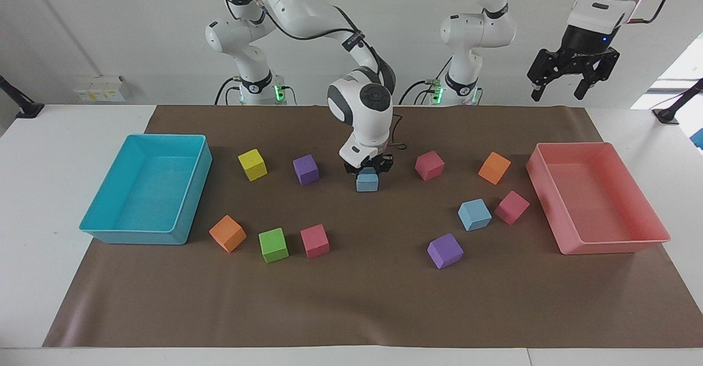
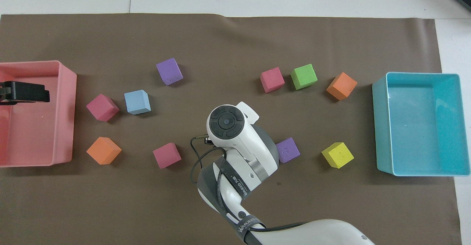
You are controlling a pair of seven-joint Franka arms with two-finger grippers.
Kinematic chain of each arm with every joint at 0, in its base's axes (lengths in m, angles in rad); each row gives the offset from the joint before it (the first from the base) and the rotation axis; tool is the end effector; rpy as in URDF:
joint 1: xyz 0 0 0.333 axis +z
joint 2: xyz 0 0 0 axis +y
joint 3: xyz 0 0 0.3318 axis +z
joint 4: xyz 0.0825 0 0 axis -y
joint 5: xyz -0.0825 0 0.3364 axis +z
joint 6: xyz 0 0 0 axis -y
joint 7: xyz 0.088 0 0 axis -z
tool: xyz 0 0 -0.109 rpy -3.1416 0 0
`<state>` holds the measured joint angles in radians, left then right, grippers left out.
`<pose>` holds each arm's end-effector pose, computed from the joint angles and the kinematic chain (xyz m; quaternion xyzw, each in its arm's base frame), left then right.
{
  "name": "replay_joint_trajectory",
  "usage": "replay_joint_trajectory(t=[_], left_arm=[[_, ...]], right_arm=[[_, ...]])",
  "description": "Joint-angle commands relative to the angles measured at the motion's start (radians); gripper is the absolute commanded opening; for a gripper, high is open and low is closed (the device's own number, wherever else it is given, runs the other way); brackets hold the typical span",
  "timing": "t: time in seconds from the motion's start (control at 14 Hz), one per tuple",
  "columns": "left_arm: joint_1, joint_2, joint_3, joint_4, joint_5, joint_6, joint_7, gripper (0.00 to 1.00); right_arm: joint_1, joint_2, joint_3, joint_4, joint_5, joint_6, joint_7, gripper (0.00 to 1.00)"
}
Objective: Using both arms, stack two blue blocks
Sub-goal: 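Carry the blue cube with the right gripper to the table center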
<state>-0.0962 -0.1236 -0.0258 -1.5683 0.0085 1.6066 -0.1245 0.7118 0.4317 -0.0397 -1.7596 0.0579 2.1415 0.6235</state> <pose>0.4652 -0.0572 0.7032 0.9967 0.0014 0.0809 0.0041 0.4803 0.3888 0.3583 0.9995 0.0097 -0.0291 0.0024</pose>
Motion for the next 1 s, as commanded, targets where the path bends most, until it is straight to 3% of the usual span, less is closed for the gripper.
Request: replay_joint_trajectory(t=[0.0,0.07,0.36,0.71,0.93], left_arm=[[0.000,-0.007,0.000,0.011,-0.004,-0.020,0.009,1.00],[0.000,-0.007,0.000,0.011,-0.004,-0.019,0.009,1.00],[0.000,-0.007,0.000,0.011,-0.004,-0.017,0.008,1.00],[-0.016,0.005,-0.037,-0.004,-0.051,-0.004,-0.183,1.00],[-0.065,0.024,-0.045,-0.080,-0.053,0.047,-0.279,1.00]], right_arm=[[-0.006,-0.028,0.004,-0.034,0.013,0.037,0.039,0.92],[-0.006,-0.024,0.004,-0.022,0.013,0.041,0.054,1.00],[-0.009,-0.036,0.004,0.000,0.014,0.032,0.073,1.00],[-0.052,-0.134,0.000,-0.017,0.014,0.000,0.062,1.00],[-0.103,-0.211,0.001,-0.063,0.014,-0.048,0.045,1.00]])
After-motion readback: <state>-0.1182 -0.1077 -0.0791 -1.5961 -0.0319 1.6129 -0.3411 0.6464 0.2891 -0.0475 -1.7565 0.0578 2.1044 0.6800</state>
